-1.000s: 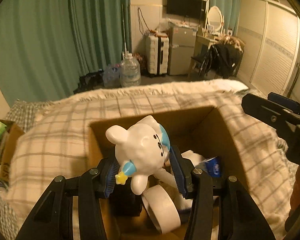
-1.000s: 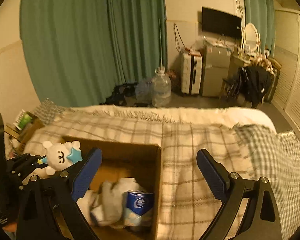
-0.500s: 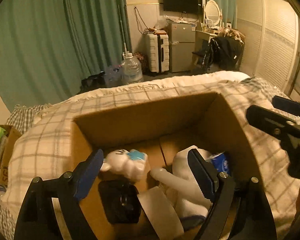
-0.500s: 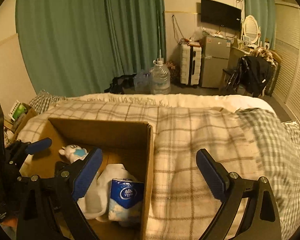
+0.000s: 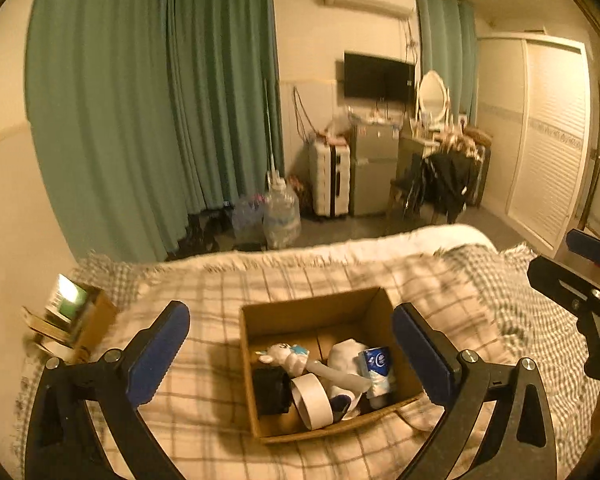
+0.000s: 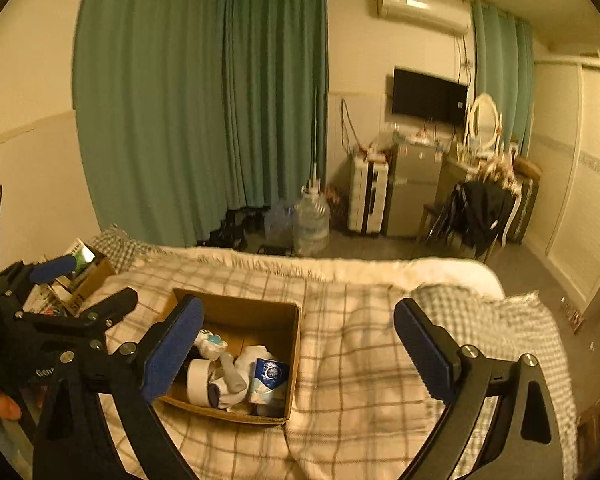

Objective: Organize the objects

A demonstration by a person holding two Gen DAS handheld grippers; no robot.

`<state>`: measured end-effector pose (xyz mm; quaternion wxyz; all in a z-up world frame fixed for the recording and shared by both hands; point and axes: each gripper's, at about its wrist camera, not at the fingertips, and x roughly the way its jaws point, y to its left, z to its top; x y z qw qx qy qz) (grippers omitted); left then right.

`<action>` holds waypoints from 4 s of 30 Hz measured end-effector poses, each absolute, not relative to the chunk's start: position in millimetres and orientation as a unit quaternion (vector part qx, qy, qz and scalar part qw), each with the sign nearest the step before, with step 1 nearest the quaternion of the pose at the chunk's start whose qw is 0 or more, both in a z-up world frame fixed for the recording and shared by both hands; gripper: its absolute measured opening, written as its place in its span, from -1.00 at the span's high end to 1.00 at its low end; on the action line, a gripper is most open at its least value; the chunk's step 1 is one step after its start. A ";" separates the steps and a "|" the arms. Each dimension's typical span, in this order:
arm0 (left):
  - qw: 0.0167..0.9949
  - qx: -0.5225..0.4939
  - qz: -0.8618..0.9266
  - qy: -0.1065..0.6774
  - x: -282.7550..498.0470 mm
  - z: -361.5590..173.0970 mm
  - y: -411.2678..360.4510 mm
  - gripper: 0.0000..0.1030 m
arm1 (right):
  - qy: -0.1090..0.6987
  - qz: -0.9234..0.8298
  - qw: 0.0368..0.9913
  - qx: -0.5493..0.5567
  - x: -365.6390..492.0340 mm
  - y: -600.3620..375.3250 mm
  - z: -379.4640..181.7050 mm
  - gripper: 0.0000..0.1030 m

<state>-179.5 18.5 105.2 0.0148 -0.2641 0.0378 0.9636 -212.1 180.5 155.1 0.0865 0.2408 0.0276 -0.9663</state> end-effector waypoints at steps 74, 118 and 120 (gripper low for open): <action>-0.065 -0.215 0.974 0.021 -73.6 -35.4 -6.6 -1.00 | 0.044 -0.974 0.063 0.211 -137.8 167.2 10.4 -0.99; -0.066 -0.219 0.973 0.031 -72.4 -39.2 -1.4 -1.00 | 0.045 -0.973 0.063 0.216 -137.8 167.8 8.8 -0.99; -0.067 -0.219 0.973 0.031 -72.5 -39.2 -1.1 -1.00 | 0.045 -0.973 0.064 0.216 -138.1 167.7 9.0 -0.99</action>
